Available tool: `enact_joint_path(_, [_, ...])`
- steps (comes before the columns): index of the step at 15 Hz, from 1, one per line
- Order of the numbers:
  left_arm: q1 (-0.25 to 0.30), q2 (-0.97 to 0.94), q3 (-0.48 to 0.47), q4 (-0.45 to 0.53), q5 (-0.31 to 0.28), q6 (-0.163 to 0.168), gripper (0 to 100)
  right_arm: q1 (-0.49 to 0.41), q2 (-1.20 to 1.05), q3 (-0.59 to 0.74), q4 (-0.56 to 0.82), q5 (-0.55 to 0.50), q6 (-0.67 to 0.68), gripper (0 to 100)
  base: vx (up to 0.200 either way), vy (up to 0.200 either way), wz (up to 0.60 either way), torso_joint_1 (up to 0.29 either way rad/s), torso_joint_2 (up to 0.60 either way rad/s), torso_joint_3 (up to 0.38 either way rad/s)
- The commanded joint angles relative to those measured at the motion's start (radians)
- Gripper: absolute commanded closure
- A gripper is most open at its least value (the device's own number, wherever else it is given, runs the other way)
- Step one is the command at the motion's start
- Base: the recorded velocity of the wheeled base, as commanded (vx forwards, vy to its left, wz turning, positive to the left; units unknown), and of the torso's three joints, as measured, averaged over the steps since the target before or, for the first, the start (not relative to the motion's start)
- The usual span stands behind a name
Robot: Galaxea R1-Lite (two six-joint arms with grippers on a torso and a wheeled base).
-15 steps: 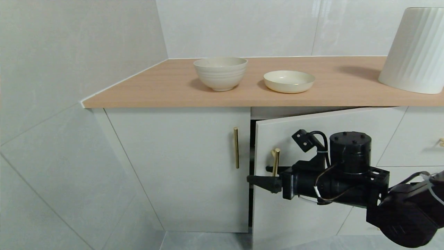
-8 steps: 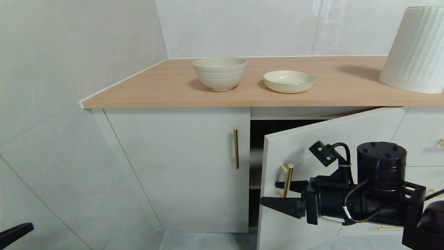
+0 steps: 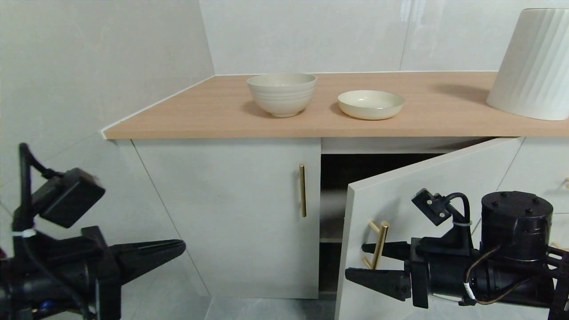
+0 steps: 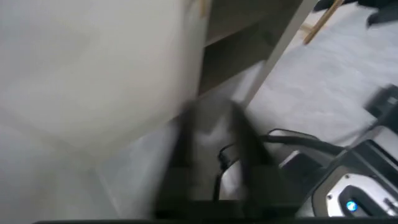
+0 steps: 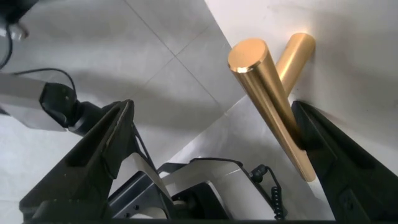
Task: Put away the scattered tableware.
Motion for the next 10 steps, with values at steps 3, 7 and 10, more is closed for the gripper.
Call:
enact_joint_path(3, [-0.124, 0.266, -0.067, -0.204, -0.001, -0.05, 100, -0.001, -0.027, 0.011, 0.0, -0.002, 0.0, 0, 0.0, 0.0, 0.0, 0.0, 0.0, 0.0])
enact_joint_path(7, [-0.201, 0.438, -0.063, -0.496, -0.002, -0.224, 100, -0.001, -0.027, 0.014, 0.0, -0.004, 0.003, 0, 0.0, 0.0, 0.0, 0.0, 0.0, 0.0])
enact_joint_path(10, [-0.242, 0.508, -0.1, -0.494, -0.1, -0.237, 100, -0.001, -0.026, 0.013, 0.0, -0.004, 0.004, 0, 0.0, 0.0, 0.0, 0.0, 0.0, 0.0])
